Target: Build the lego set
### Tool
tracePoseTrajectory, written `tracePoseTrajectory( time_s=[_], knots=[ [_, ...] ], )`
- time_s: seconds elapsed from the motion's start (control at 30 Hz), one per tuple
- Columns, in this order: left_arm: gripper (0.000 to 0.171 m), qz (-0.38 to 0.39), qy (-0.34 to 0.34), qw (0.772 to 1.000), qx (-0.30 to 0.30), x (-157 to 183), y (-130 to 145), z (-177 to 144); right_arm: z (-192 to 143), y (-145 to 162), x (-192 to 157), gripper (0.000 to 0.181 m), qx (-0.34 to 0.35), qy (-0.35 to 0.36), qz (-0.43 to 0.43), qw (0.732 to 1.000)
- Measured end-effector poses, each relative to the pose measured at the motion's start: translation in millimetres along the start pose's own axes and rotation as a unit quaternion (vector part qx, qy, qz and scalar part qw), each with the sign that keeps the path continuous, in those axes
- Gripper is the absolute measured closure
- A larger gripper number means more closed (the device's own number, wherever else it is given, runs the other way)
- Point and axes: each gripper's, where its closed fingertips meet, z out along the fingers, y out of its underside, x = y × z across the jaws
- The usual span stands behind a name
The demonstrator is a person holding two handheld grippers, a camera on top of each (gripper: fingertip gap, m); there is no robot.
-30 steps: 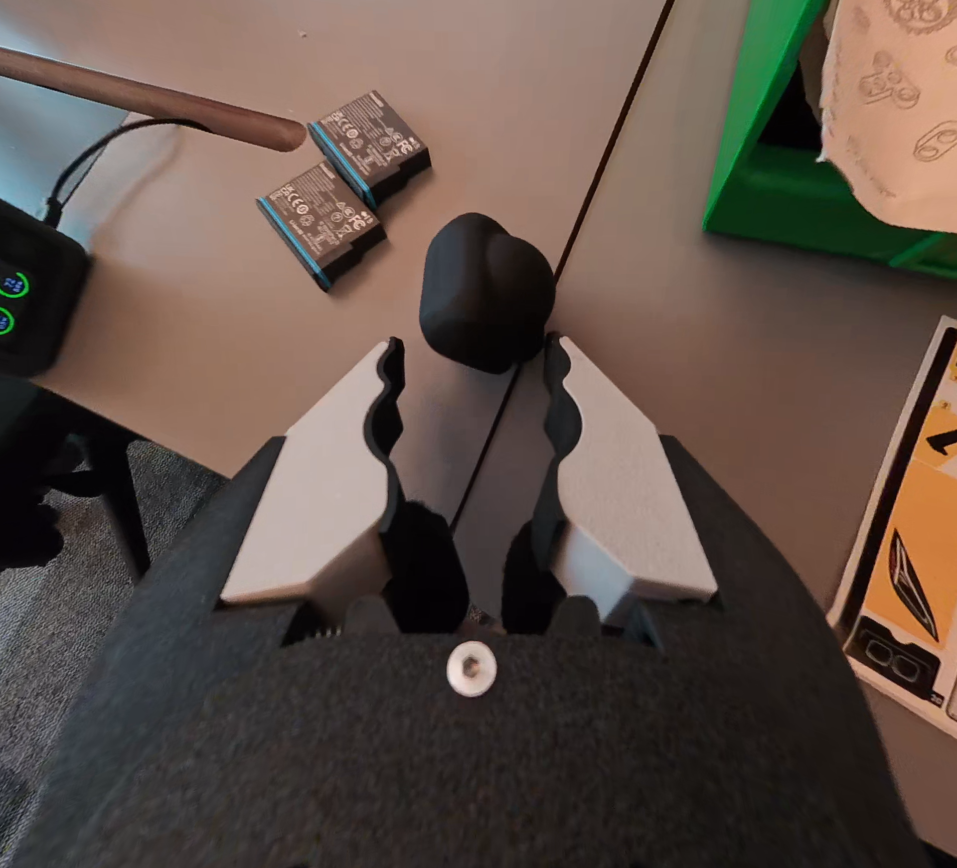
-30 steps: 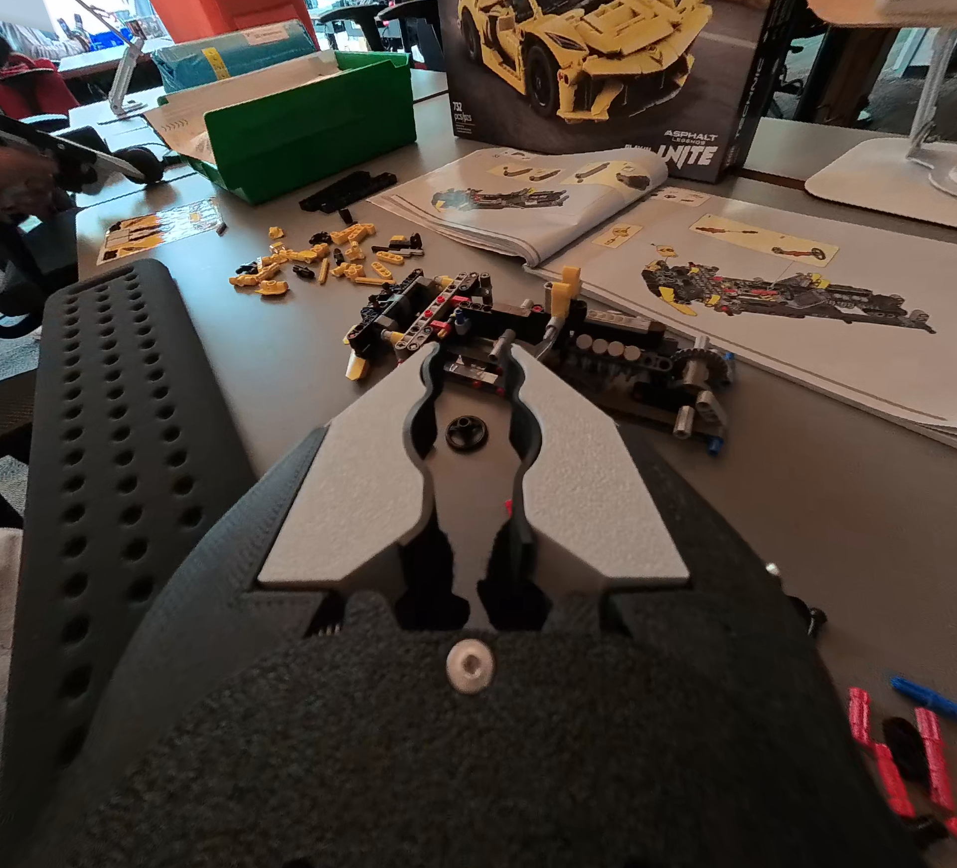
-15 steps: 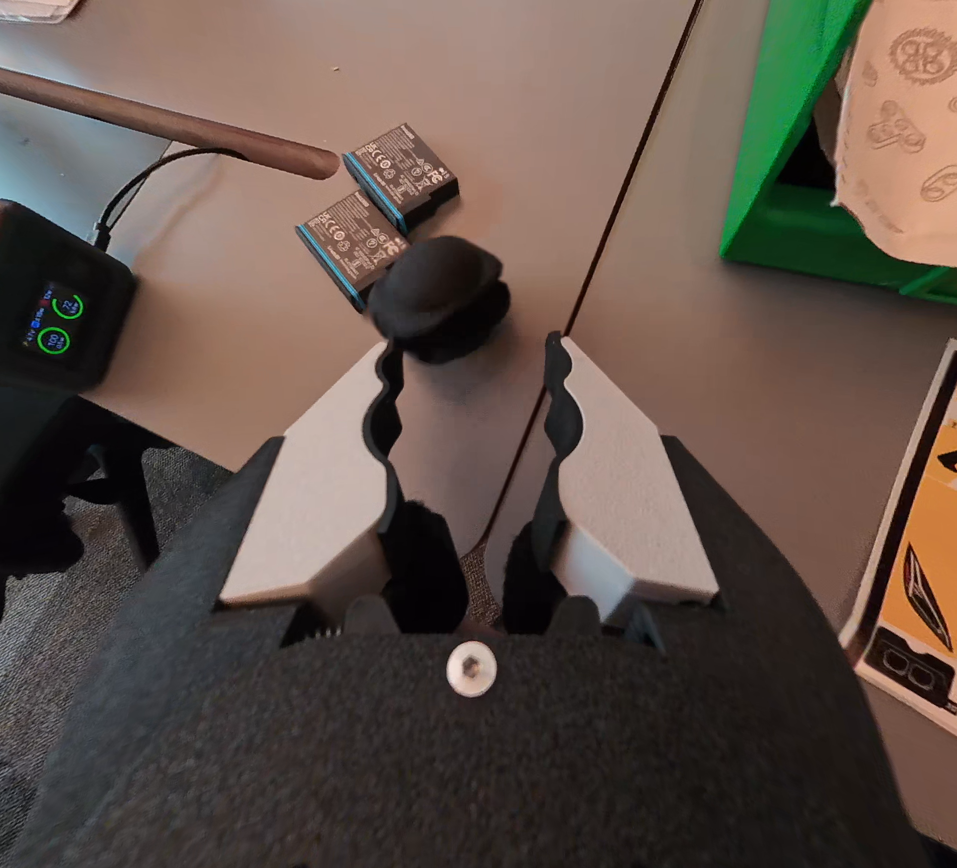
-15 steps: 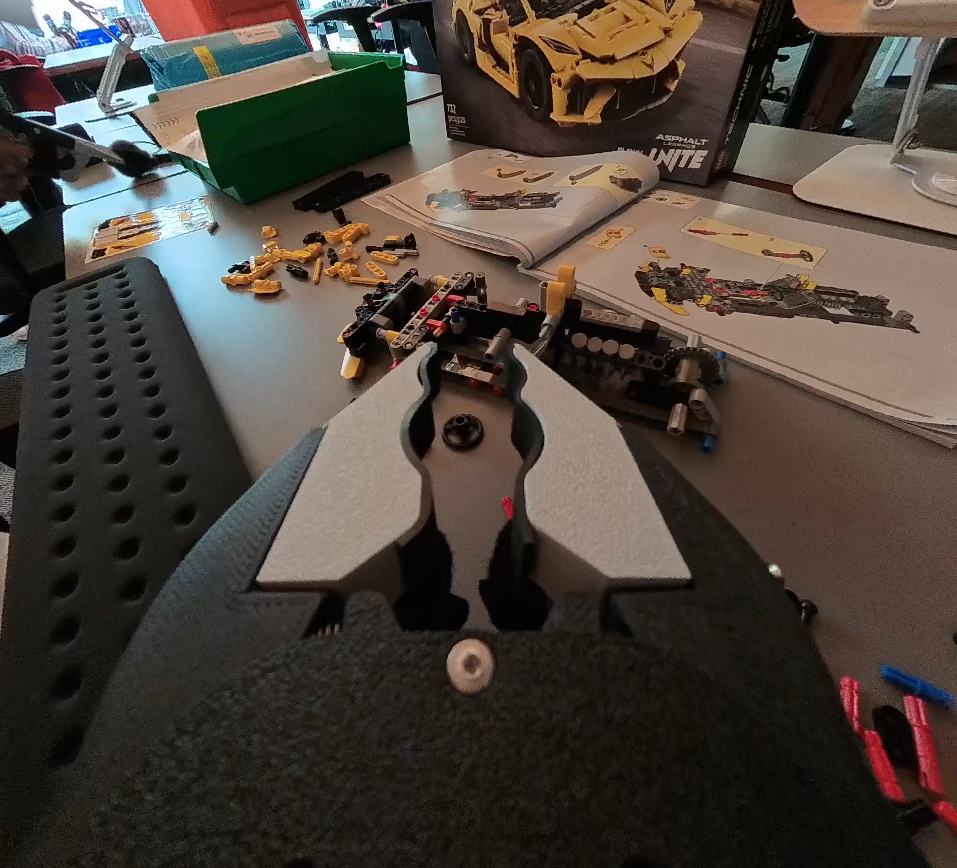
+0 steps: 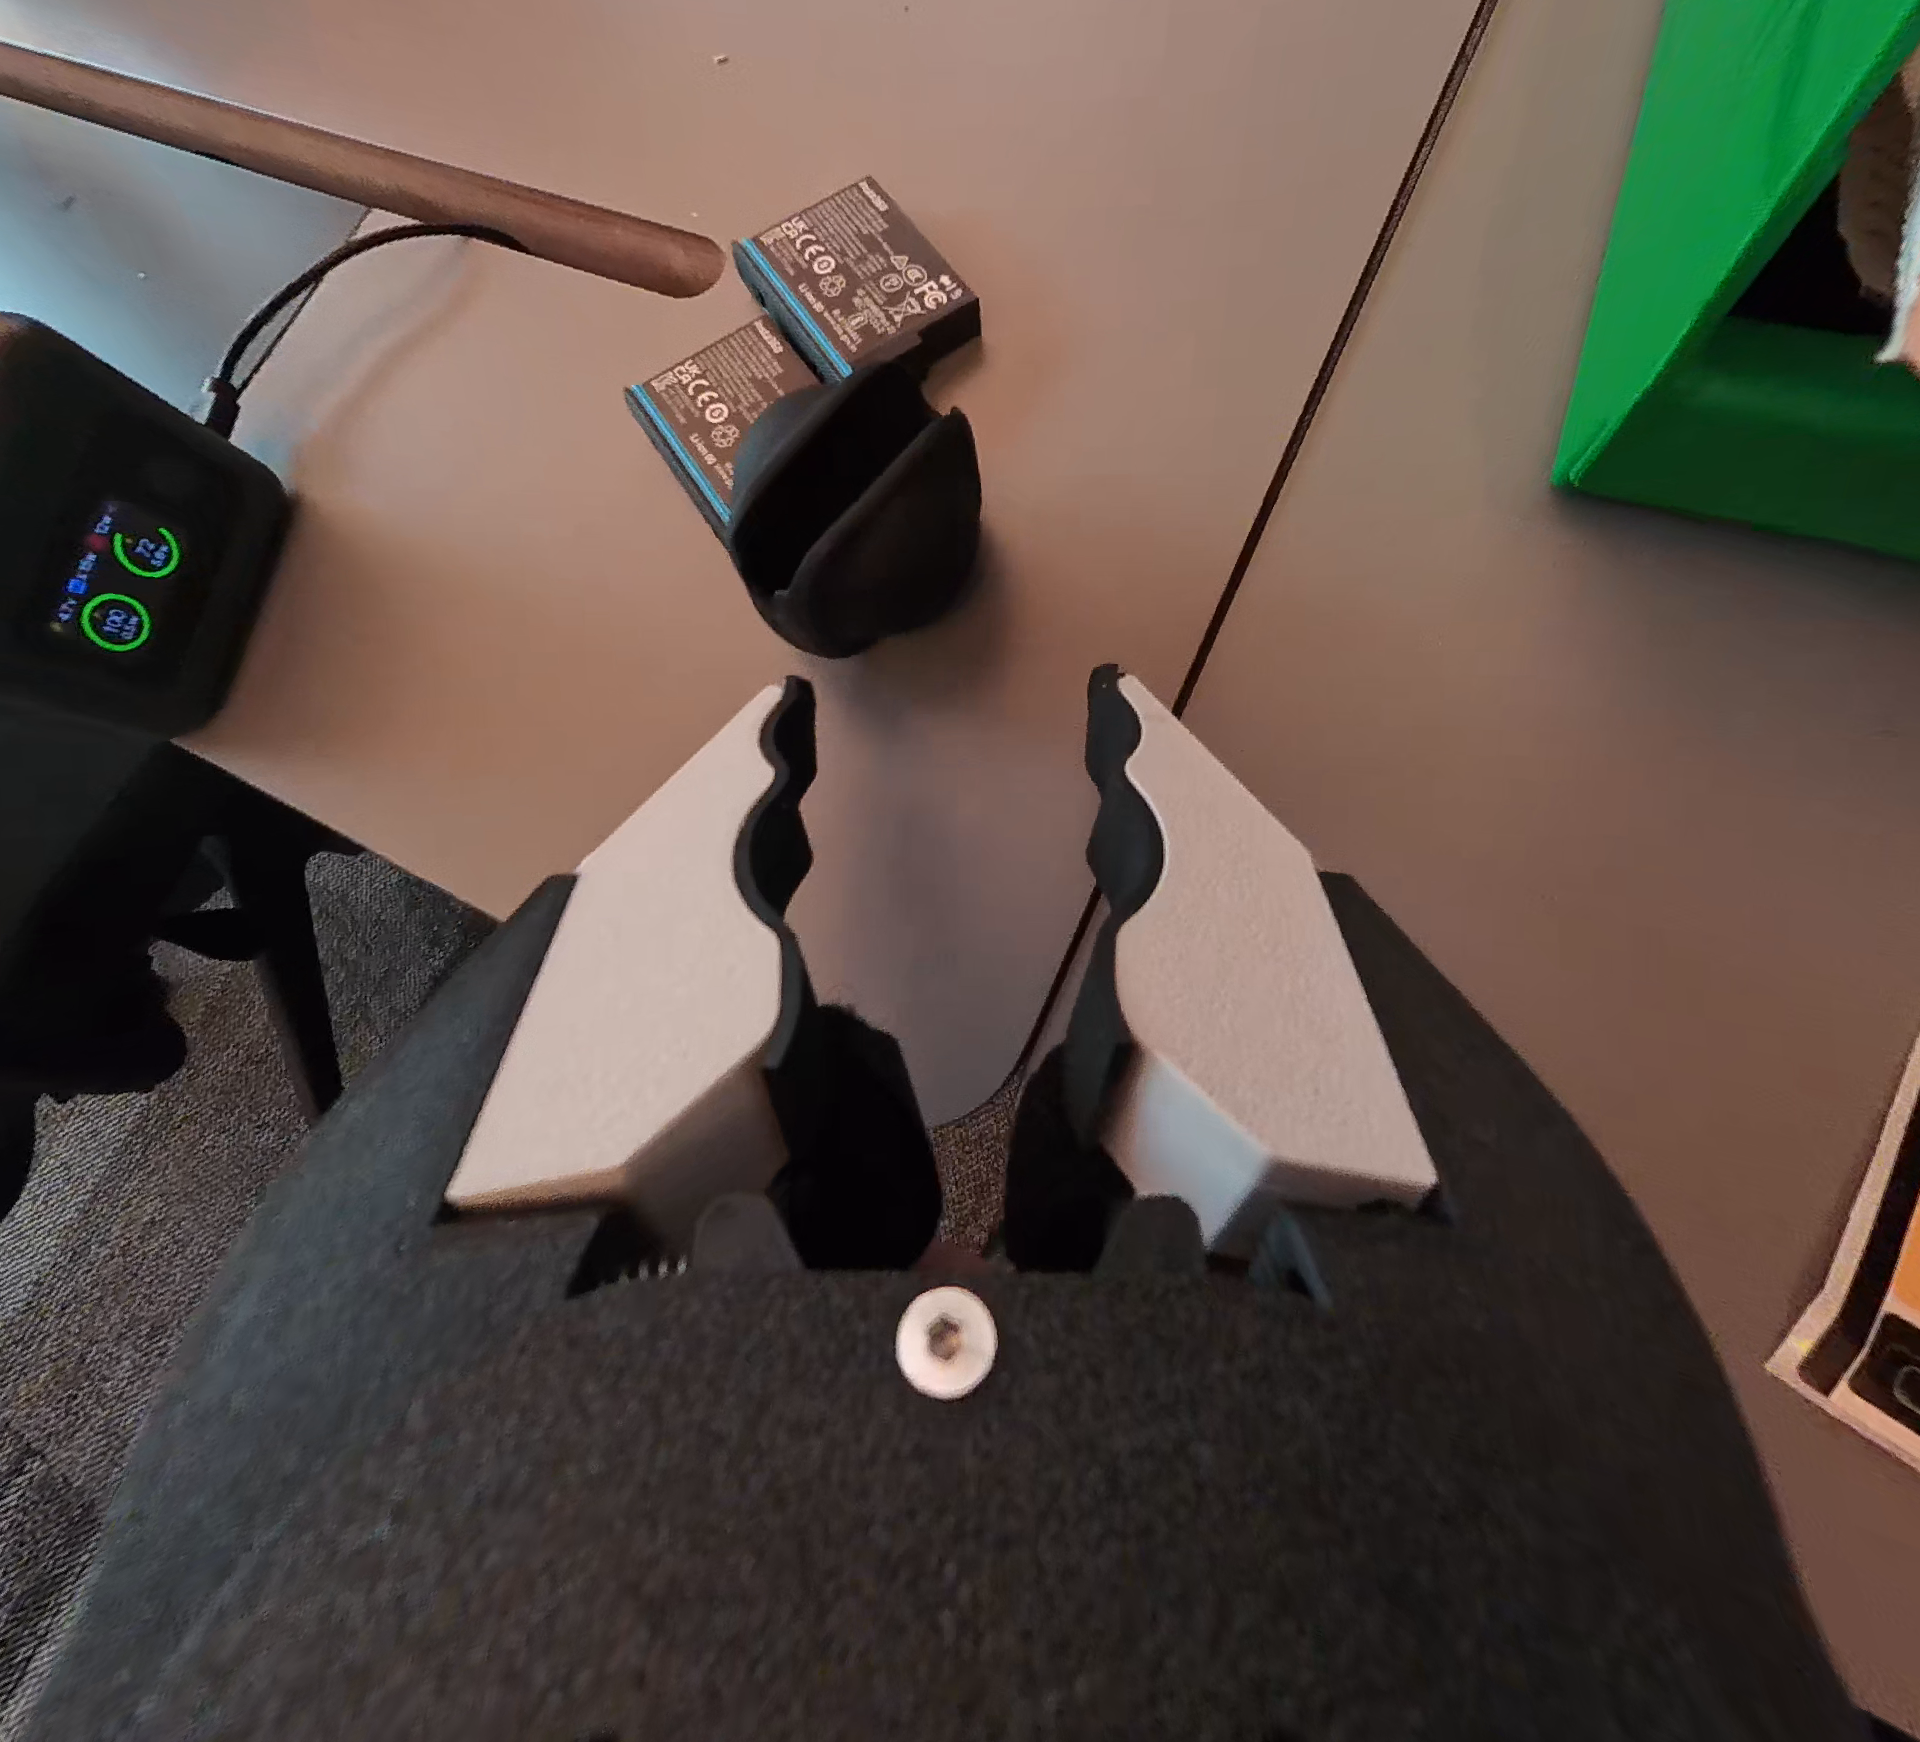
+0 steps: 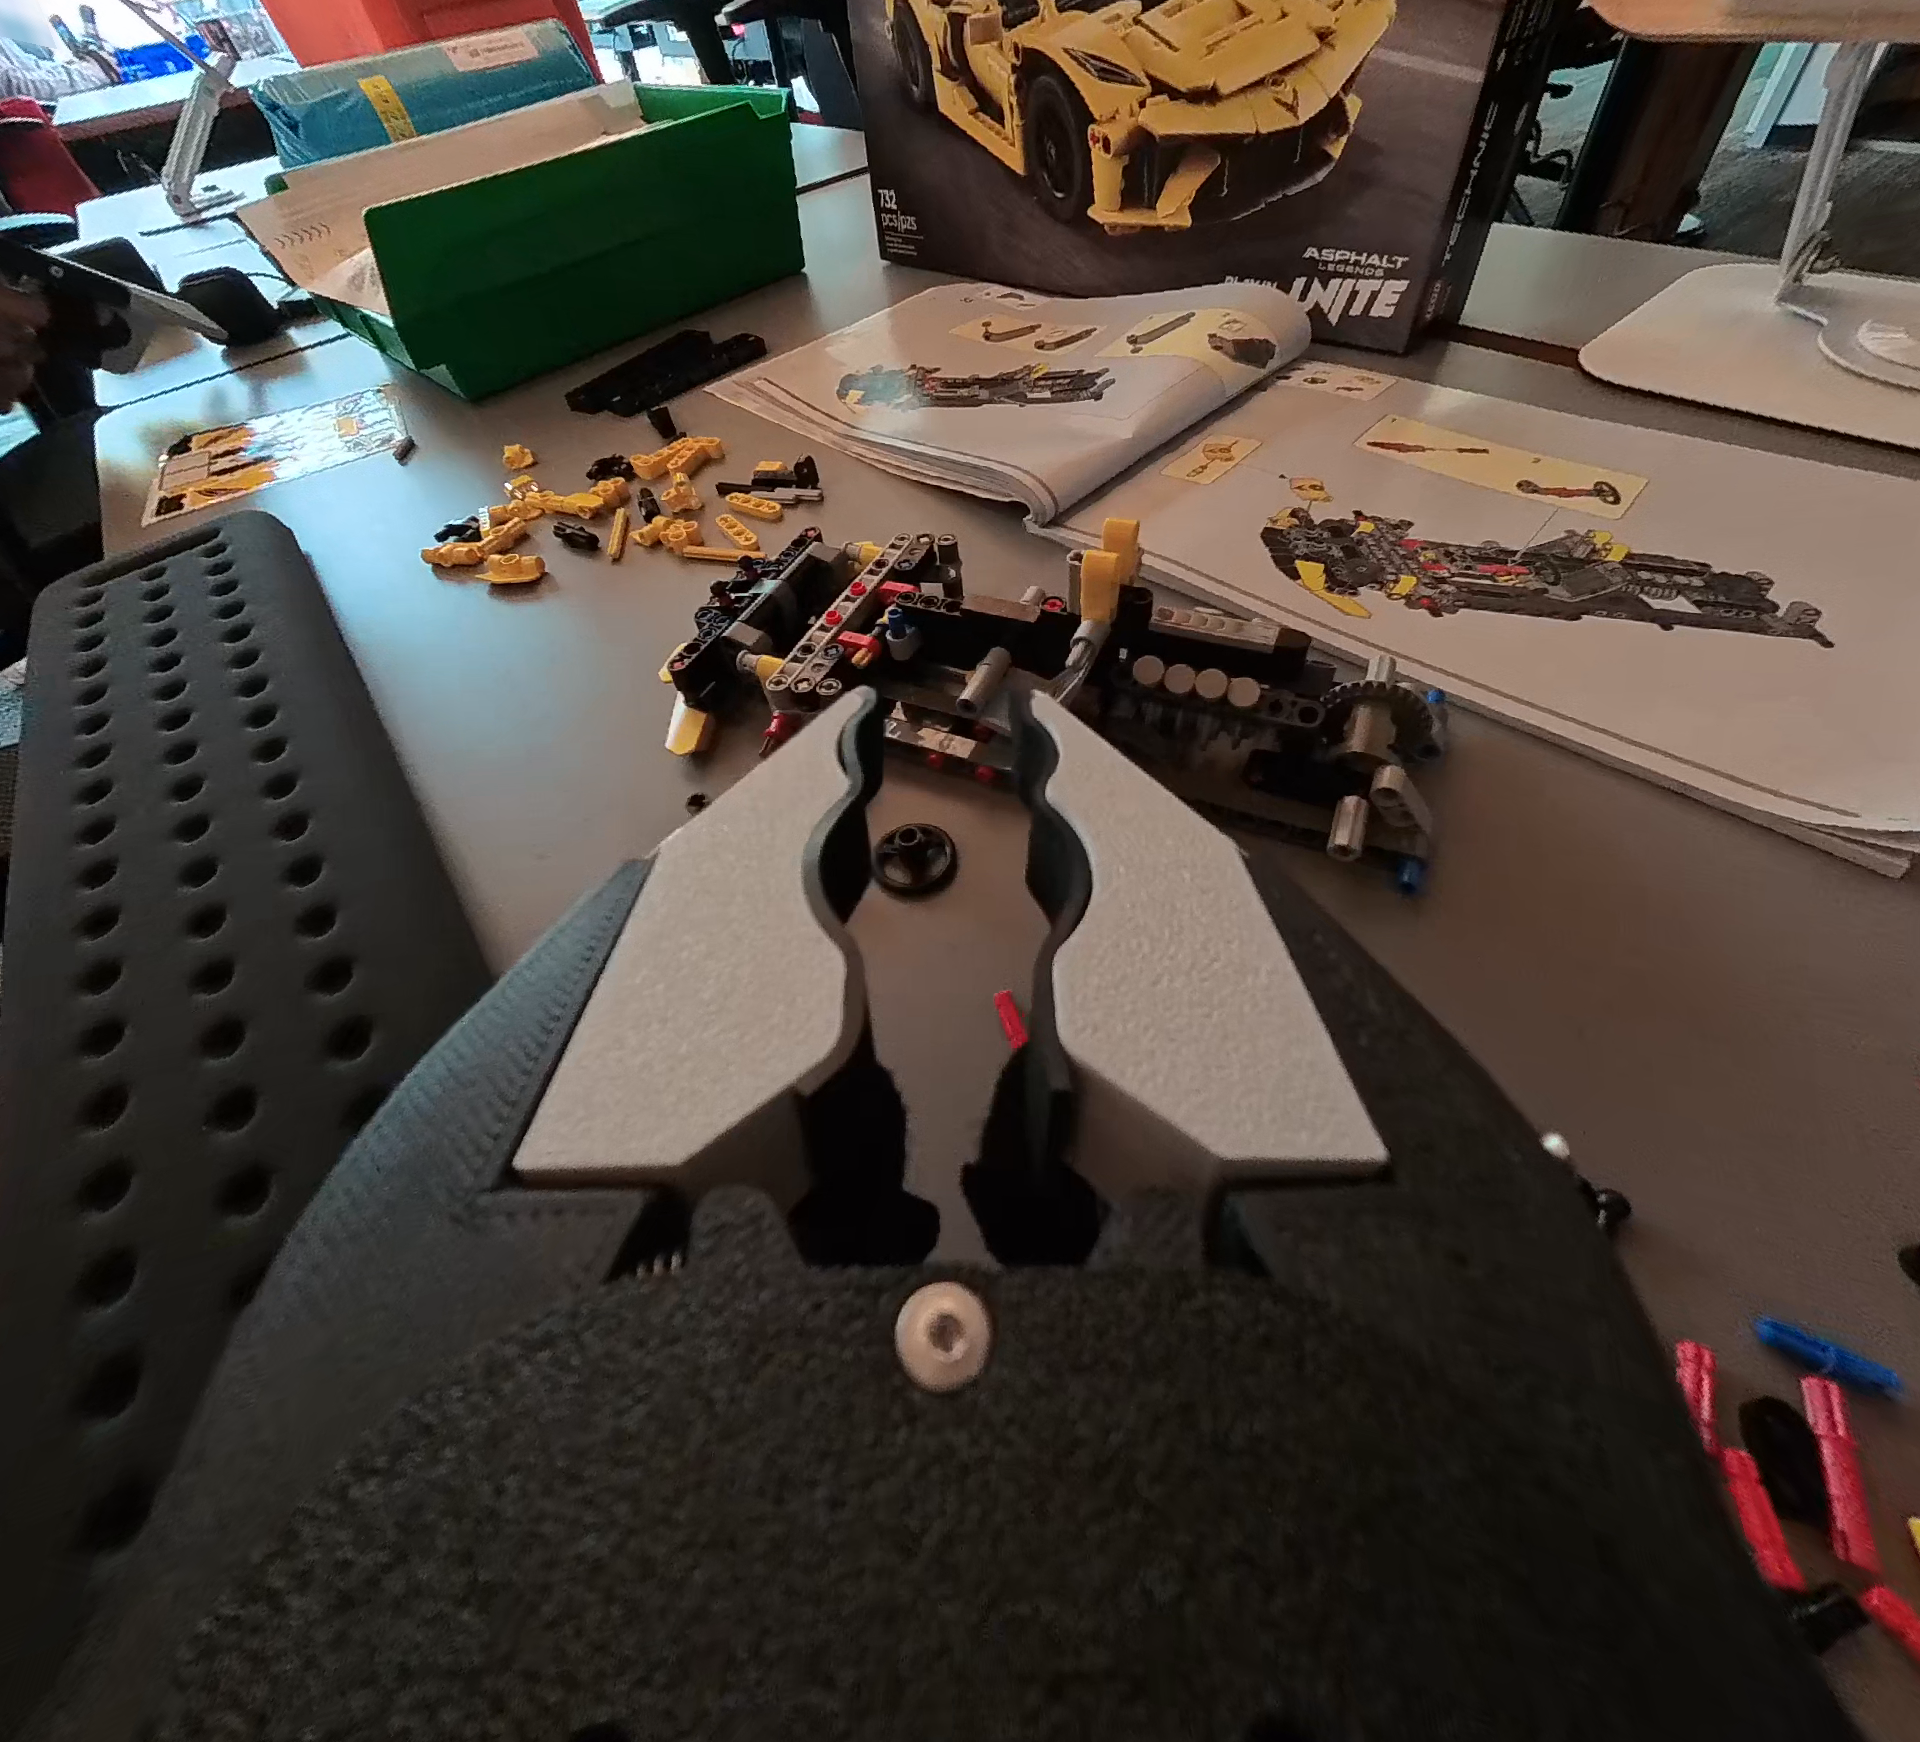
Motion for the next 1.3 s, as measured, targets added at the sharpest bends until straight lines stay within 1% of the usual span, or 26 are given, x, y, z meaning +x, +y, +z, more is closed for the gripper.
tracePoseTrajectory(
  time_s=[0.1,0.13,0.17,0.2,0.27,0.33,0.37,0.4,0.43,0.47,0.53,0.6,0.63,0.67,0.7,0.77,0.83,0.9,1.0,1.07,1.13,1.23,1.3],
  knots=[
    [0.123,0.002,-0.019,1.000,0.019,5,-10,-17,-5,-4,9,0.156,0.009,0.025,0.004,1.000],
    [0.123,0.009,-0.017,0.999,0.037,16,-19,-30,-11,-7,13,0.155,0.009,0.032,0.006,0.999],
    [0.123,0.018,-0.007,0.998,0.063,35,-32,-45,-18,-9,18,0.153,-0.001,0.044,0.002,0.999],
    [0.123,0.029,0.019,0.995,0.092,62,-45,-61,-25,-8,24,0.152,-0.022,0.060,-0.007,0.998],
    [0.123,0.078,0.103,0.984,0.125,137,-64,-94,-39,0,30,0.148,-0.080,0.073,-0.016,0.994],
    [0.124,0.137,0.194,0.961,0.139,225,-69,-125,-48,15,22,0.134,-0.138,0.044,-0.009,0.989],
    [0.127,0.162,0.251,0.943,0.144,274,-66,-140,-53,24,20,0.133,-0.168,0.035,-0.009,0.985],
    [0.127,0.190,0.319,0.919,0.136,325,-55,-156,-58,31,19,0.134,-0.191,0.032,-0.010,0.981],
    [0.127,0.229,0.384,0.887,0.114,373,-37,-172,-62,36,16,0.135,-0.206,0.023,-0.011,0.978],
    [0.127,0.261,0.433,0.857,0.097,415,-21,-187,-66,41,12,0.136,-0.215,0.008,-0.011,0.977],
    [0.127,0.286,0.512,0.805,0.093,488,1,-217,-72,47,2,0.141,-0.228,-0.020,-0.003,0.973],
    [0.128,0.305,0.598,0.739,0.062,547,30,-250,-73,49,-11,0.143,-0.221,-0.051,-0.004,0.974],
    [0.128,0.320,0.623,0.712,0.047,568,43,-261,-71,51,-16,0.144,-0.220,-0.059,-0.012,0.974],
    [0.128,0.332,0.636,0.696,0.037,585,52,-268,-70,55,-20,0.147,-0.227,-0.067,-0.025,0.971],
    [0.128,0.349,0.640,0.684,0.030,600,61,-270,-68,60,-23,0.149,-0.234,-0.071,-0.040,0.969],
    [0.128,0.404,0.613,0.678,0.034,623,78,-264,-63,70,-27,0.148,-0.252,-0.074,-0.069,0.962],
    [0.126,0.465,0.571,0.675,0.042,634,92,-254,-60,74,-24,0.147,-0.262,-0.066,-0.091,0.959],
    [0.124,0.474,0.563,0.675,0.048,645,97,-256,-59,74,-21,0.148,-0.261,-0.064,-0.091,0.959],
    [0.122,0.470,0.564,0.678,0.039,655,105,-260,-48,75,-38,0.147,-0.246,-0.117,-0.056,0.961],
    [0.121,0.468,0.549,0.692,0.034,658,108,-255,-40,81,-43,0.147,-0.268,-0.128,-0.069,0.952],
    [0.120,0.456,0.540,0.707,0.023,659,111,-251,-29,75,-48,0.145,-0.257,-0.136,-0.077,0.954],
    [0.118,0.456,0.525,0.718,0.011,661,119,-248,-11,68,-51,0.145,-0.252,-0.145,-0.079,0.953],
    [0.121,0.455,0.503,0.735,0.013,662,117,-244,-6,68,-48,0.146,-0.253,-0.145,-0.094,0.952]
  ],
)
